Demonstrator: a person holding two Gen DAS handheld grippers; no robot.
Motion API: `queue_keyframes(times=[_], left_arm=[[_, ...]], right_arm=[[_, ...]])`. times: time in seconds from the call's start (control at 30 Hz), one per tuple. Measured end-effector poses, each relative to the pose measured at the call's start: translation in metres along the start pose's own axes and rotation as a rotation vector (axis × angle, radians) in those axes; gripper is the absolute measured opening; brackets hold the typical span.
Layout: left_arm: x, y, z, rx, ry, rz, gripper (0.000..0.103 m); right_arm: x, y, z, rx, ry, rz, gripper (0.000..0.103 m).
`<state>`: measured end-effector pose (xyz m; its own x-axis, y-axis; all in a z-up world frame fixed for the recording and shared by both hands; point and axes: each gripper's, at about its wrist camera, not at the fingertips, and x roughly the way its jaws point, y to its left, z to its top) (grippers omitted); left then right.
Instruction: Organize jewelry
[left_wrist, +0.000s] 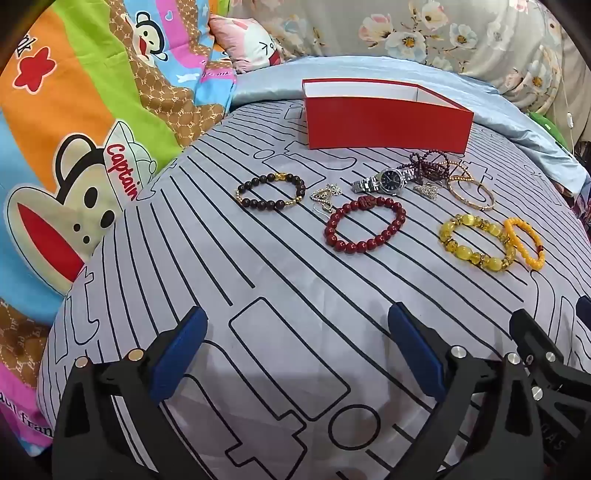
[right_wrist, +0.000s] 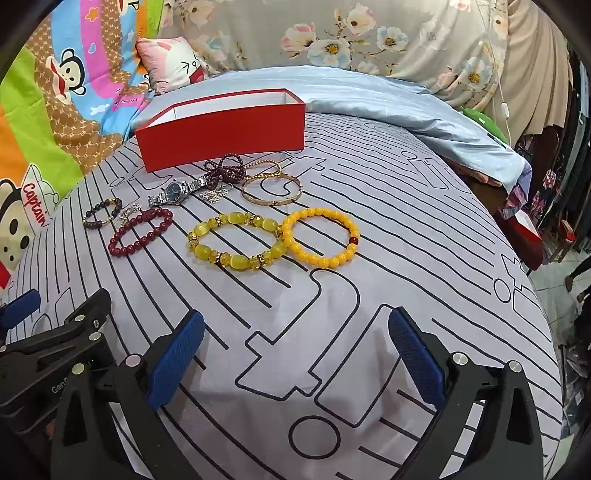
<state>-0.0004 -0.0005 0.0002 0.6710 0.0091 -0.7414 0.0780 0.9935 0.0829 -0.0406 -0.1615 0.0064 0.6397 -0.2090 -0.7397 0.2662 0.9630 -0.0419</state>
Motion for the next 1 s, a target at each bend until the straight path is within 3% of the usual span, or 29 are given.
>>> queue_keyframes(times=[1.0], left_arm=[[0.0001, 0.0, -0.0001, -0.007, 0.005, -0.009, 0.094]], right_arm=[[-0.0011, -0.0008, -0.0002, 0.009, -0.007, 0.009, 0.096]])
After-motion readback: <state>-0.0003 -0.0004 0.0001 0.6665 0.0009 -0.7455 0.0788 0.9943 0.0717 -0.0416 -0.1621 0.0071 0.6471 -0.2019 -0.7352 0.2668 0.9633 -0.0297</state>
